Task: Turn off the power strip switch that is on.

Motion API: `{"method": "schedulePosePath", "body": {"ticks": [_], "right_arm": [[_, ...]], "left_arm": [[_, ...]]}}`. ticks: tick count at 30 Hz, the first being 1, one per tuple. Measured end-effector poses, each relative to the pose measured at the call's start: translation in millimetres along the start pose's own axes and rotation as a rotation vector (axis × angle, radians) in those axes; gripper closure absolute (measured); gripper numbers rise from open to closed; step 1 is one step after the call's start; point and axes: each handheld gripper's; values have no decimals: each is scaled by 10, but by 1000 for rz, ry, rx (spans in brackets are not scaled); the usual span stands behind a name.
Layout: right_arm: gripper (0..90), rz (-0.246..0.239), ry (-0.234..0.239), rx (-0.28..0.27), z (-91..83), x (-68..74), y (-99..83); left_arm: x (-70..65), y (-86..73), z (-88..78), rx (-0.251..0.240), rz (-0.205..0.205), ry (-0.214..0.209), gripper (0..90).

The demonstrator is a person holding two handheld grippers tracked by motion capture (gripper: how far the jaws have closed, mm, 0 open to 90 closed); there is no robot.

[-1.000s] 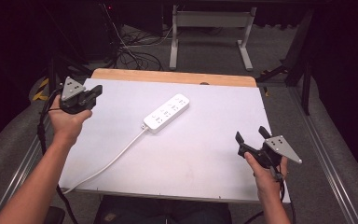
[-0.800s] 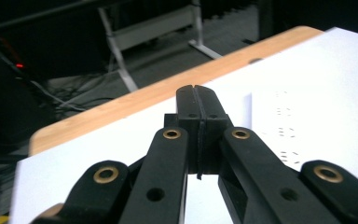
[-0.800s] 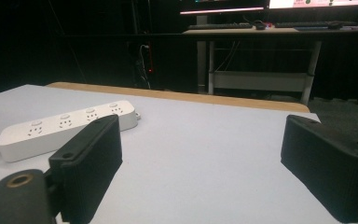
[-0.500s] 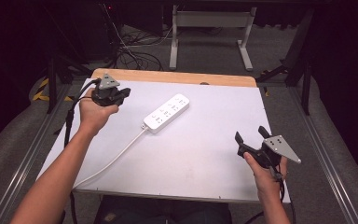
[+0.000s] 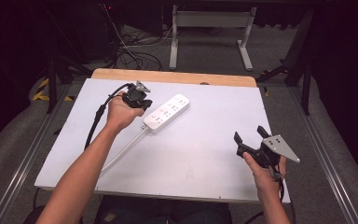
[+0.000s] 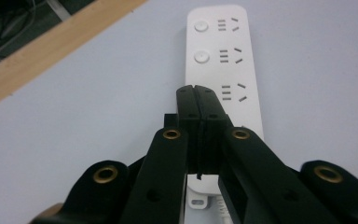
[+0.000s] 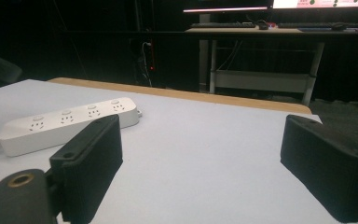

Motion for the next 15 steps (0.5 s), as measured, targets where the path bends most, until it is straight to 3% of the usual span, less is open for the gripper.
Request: {"method": "schedulePosePath", "body": {"ticks": [7, 15], "right_arm": [[135, 3, 9, -2, 0, 6, 3], [136, 2, 12, 1, 9, 15, 4]], "left_arm": [[-86, 22, 368, 131, 14, 2, 900], [-39, 4, 448, 160, -2, 4, 900]]}}
Point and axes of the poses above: each handheld gripper's, and its own axes: z roughly forward along the jaws, y roughly out of its top, x roughly to its left, and after that the axes turned 6 degrees about x, right-handed
